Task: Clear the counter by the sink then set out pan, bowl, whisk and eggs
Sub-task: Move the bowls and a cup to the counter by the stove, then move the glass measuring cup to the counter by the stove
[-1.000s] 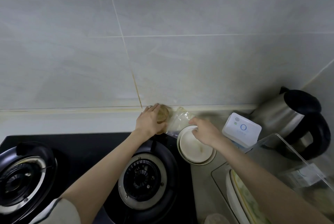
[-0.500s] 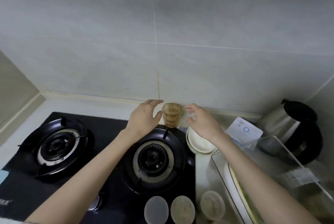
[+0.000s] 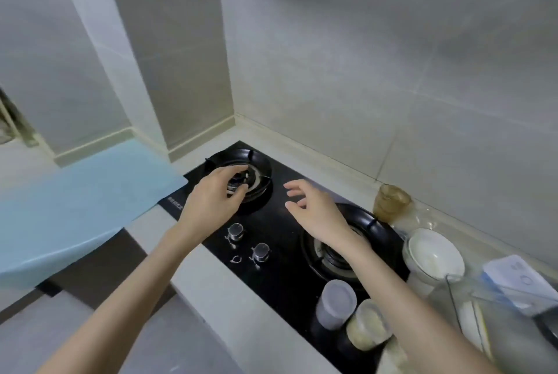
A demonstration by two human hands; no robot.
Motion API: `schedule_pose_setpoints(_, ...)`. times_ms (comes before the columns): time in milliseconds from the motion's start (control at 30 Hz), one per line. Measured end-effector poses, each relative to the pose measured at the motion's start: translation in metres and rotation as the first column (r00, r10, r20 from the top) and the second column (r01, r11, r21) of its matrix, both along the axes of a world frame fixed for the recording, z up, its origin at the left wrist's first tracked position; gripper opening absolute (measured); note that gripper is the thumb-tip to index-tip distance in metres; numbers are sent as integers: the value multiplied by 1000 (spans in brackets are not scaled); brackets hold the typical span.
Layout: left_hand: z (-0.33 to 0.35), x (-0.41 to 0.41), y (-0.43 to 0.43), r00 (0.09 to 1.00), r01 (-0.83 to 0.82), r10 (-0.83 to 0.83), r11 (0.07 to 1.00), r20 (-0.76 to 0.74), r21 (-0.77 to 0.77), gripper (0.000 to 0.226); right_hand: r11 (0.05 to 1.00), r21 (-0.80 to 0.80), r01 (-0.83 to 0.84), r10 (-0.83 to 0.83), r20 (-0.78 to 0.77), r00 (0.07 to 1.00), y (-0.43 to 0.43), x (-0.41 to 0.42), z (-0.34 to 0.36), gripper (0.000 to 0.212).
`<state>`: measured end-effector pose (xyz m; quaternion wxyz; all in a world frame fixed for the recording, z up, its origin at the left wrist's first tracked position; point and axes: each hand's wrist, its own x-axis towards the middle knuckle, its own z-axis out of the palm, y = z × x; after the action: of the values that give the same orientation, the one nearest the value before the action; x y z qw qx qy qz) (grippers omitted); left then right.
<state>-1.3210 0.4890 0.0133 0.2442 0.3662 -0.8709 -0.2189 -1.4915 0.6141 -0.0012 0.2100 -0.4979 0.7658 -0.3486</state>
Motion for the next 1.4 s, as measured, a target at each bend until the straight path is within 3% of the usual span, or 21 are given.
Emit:
schedule_pose_setpoints(367,16,298,-24,915,-402,402,915,-46,-9,39,930,-38,-365,361,-79,929,-105,255,13,35)
schedule_pose_setpoints(433,19,381,-21,877,-480,480,877,-34,-11,40,903,-32,-428,426,-61,903,-121,332,13,34)
schedule_pose_setpoints(700,24,588,4,736,-675,674,738,-54,5,40,781,-90,-618,616,-43,786,-164,539,21,32)
schedule_pose_setpoints(1033,19,754,3,507,-856,858,513,-83,72,44,556,-102,-825,828,-18,560,-221,728,17,32)
schedule_pose_setpoints(1400,19,887,-94,293,-948,950,303,-104,93,45,358,-131,-924,929,-45,367,-352,880,20,36)
